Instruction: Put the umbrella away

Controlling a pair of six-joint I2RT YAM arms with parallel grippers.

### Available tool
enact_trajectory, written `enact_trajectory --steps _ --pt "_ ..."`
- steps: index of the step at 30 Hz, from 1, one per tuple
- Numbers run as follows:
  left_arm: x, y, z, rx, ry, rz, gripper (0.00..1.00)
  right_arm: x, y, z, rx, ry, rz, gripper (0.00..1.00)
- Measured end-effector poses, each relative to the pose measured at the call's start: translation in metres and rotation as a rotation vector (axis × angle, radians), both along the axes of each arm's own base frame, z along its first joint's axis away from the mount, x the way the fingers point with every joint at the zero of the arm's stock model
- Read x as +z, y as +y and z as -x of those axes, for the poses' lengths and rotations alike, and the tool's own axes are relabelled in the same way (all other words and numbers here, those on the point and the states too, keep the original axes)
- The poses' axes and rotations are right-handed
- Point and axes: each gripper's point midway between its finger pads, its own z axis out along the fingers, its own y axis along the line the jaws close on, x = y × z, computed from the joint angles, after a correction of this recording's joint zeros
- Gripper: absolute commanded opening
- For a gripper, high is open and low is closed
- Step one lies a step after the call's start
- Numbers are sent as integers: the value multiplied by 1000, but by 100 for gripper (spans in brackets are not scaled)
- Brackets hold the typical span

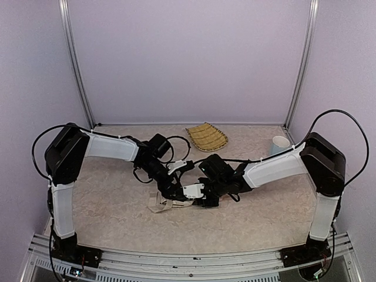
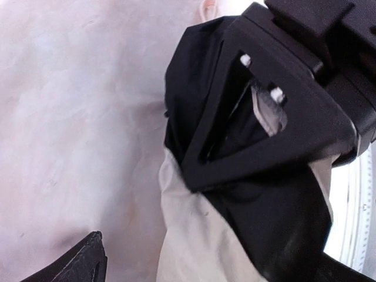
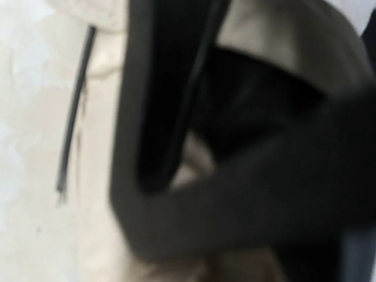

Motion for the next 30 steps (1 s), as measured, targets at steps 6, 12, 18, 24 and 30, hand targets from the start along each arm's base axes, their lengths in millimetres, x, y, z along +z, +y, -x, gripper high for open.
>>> enact_trajectory --steps 6,12,18,24,30 --pt "38 19 -15 96 -202 -18 99 0 -3 -2 -24 -17 -9 0" --pt "122 38 -40 276 -502 154 99 2 -9 -6 -58 -42 -12 0" --pt "182 80 -49 611 -606 520 95 3 -19 -9 -84 -72 -10 0" --pt "188 86 -35 586 -558 664 67 8 -30 -12 -109 -95 -2 0" --pt "167 55 8 456 -656 551 86 25 -51 -43 -228 -116 -37 0"
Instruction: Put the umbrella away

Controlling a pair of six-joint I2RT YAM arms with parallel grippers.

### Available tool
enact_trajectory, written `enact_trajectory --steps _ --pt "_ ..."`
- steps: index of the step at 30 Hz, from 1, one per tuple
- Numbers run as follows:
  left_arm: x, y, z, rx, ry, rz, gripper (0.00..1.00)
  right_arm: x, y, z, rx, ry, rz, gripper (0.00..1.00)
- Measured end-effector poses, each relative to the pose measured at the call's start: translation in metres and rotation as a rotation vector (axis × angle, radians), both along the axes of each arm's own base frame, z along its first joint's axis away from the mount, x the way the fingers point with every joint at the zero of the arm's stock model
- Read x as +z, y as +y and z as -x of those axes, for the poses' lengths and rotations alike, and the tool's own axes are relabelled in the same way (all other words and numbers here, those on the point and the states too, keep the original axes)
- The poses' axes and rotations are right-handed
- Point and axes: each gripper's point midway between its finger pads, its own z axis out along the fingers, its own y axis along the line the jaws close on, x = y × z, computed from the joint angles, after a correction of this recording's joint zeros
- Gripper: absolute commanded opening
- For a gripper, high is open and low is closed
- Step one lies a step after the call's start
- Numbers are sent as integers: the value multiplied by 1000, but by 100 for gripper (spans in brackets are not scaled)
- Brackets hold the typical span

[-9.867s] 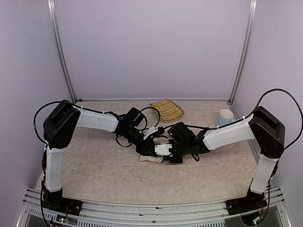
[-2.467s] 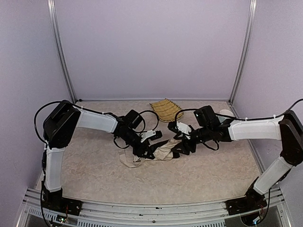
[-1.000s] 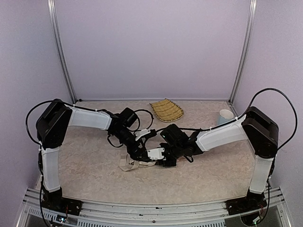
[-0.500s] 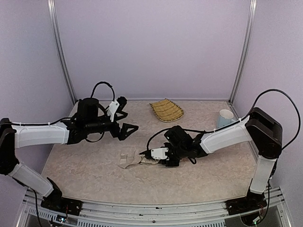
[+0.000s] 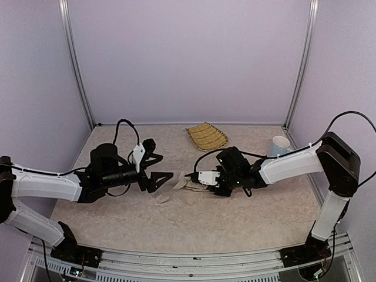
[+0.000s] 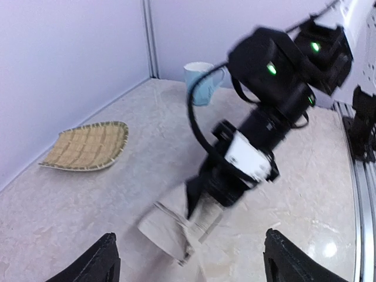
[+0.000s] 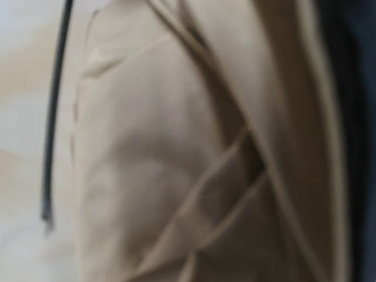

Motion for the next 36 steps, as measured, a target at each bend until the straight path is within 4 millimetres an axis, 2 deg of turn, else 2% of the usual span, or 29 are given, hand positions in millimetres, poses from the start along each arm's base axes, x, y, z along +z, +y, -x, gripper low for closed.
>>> enact_trajectory --steps 3,7,9,12,16,18,20,22,28,30,33,36 --pt "-27 -10 16 -18 -4 -95 90 8 -8 -12 -46 -21 -13 0" --pt "-68 -1 -5 93 2 -230 88 15 -7 -14 -52 -35 -29 0" --pt "-85 3 -13 132 3 -287 82 18 -6 -14 -53 -39 -36 0" --pt "-101 0 -21 138 16 -344 68 22 -6 -15 -55 -44 -44 0" --pt "-108 -17 -22 74 45 -353 43 24 -6 -15 -59 -48 -48 0" --pt "-110 -21 -18 40 64 -350 26 24 -6 -16 -63 -47 -49 0" --pt "-114 -23 -14 15 81 -356 4 24 -7 -16 -71 -48 -49 0" --pt "-116 -26 -12 -6 96 -366 0 24 -7 -17 -79 -46 -51 0" --pt "-114 -30 -27 41 103 -423 0 26 -10 -22 -121 -28 -77 0" --pt "-101 -31 -40 106 73 -449 0 27 -14 -28 -152 -7 -102 0" --pt "-61 -46 -48 179 -61 -469 0 32 -23 -47 -229 33 -158 0" --pt "-21 -74 -28 160 -198 -460 0 38 -30 -65 -283 87 -233 0"
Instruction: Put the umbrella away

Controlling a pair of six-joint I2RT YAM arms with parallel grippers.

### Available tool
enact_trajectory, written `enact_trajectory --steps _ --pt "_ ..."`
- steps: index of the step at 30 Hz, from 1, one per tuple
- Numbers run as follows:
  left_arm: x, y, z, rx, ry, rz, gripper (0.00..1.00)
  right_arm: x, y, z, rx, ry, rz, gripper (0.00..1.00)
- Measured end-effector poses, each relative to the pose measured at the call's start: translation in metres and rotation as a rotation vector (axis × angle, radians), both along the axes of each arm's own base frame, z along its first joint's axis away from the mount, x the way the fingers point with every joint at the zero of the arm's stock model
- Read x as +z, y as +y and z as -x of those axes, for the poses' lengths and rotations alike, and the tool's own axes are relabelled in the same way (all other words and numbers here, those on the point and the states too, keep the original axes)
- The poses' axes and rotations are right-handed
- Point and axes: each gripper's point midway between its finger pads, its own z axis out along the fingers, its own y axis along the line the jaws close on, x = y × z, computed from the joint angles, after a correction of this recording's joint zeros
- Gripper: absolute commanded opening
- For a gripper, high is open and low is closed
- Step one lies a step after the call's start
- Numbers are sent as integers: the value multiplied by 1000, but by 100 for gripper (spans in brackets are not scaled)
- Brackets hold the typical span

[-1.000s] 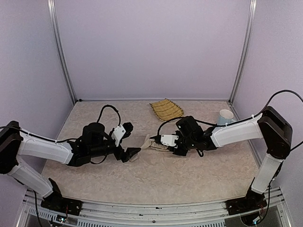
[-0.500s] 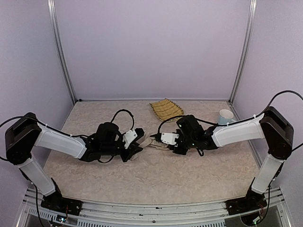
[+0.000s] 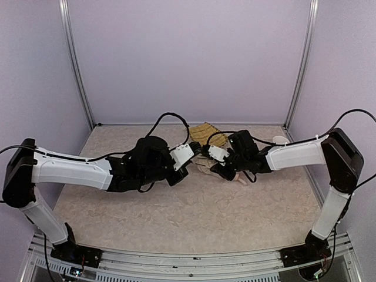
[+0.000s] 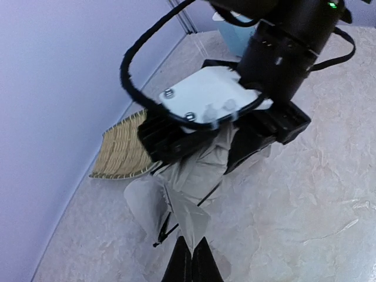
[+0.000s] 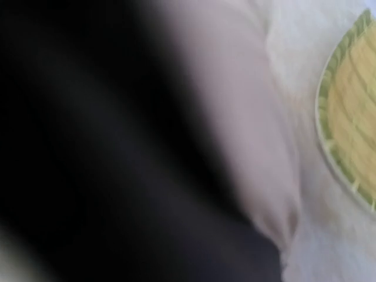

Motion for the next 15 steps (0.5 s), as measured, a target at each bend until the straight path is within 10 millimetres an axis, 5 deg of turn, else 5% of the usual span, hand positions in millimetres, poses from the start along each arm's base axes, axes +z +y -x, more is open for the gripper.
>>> enact_trajectory --steps 2,7,15 --pt "10 -14 15 -32 -52 -28 0 12 5 -5 7 28 -83 0" --pt "-9 -21 30 -56 -111 -154 0 34 6 -9 16 114 -250 0" --pt "-28 -28 24 -53 -159 -221 0 60 5 -8 49 182 -365 0"
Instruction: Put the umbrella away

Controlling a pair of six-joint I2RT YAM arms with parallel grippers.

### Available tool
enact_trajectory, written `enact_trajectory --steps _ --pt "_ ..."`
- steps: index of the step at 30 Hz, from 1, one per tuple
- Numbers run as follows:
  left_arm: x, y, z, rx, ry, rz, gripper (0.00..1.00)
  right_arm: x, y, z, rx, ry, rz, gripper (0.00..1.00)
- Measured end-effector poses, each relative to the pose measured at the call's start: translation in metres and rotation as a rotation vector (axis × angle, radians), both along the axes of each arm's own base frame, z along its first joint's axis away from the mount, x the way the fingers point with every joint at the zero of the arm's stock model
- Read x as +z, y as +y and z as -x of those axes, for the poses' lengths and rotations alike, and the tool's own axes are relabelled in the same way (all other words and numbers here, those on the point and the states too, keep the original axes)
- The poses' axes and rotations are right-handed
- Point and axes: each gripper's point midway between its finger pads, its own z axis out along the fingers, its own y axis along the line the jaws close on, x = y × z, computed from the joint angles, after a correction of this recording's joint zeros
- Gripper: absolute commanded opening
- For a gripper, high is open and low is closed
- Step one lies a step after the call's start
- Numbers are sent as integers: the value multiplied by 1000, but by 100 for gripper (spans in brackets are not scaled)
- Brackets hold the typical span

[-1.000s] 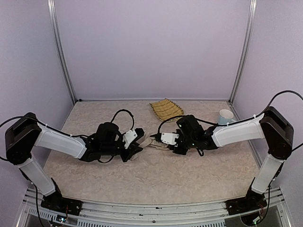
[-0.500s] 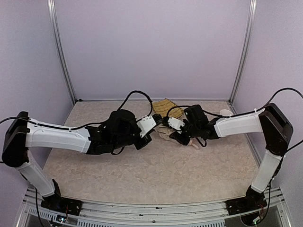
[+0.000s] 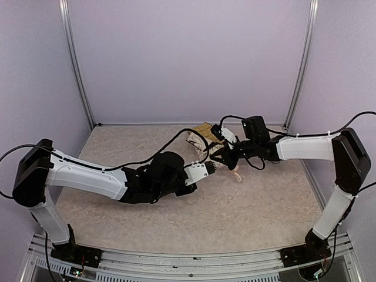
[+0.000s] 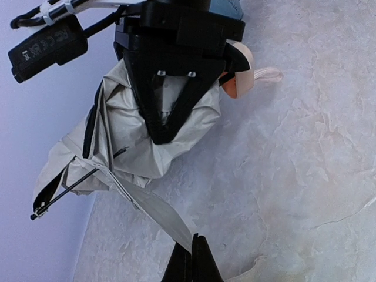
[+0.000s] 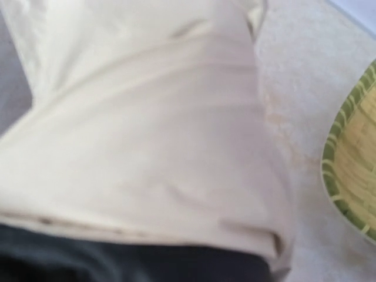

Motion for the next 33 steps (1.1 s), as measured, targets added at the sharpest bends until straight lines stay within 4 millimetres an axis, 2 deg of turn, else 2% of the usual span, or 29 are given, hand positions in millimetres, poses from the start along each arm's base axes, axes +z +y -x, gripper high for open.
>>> enact_trajectory --steps 3,4,8,10,12,15,17,18,21,24,26,29,31,33 --pt "-5 -2 -5 16 -21 -6 0 11 0 2 7 -25 -11 0" --pt "-6 -2 -6 20 -27 -4 4 15 0 2 12 -41 -10 0" --pt "2 -6 -6 20 -49 19 45 42 6 5 23 -169 -1 0" --pt "1 -9 0 4 -48 15 57 67 10 4 25 -279 -12 0" --pt "4 -12 8 -11 -45 17 64 94 10 5 29 -382 -31 0" --pt "18 -14 22 -45 -43 34 72 127 8 7 40 -513 -52 0" --pt "38 -11 35 -89 -39 75 74 143 7 9 49 -585 -58 0" --pt "49 -7 42 -114 -36 103 79 148 7 10 55 -611 -56 0" --pt "82 13 66 -209 -32 205 79 159 9 10 78 -673 -47 0" --pt "105 39 83 -321 -7 324 73 171 13 14 118 -715 -54 0" --pt "115 60 76 -352 25 432 68 181 17 18 147 -740 -70 0" --pt "118 86 47 -318 96 600 66 199 22 26 182 -776 -101 0" --pt "117 87 32 -315 161 683 68 211 25 34 201 -799 -121 0" --pt "117 74 33 -373 231 740 72 223 30 41 217 -822 -139 0"
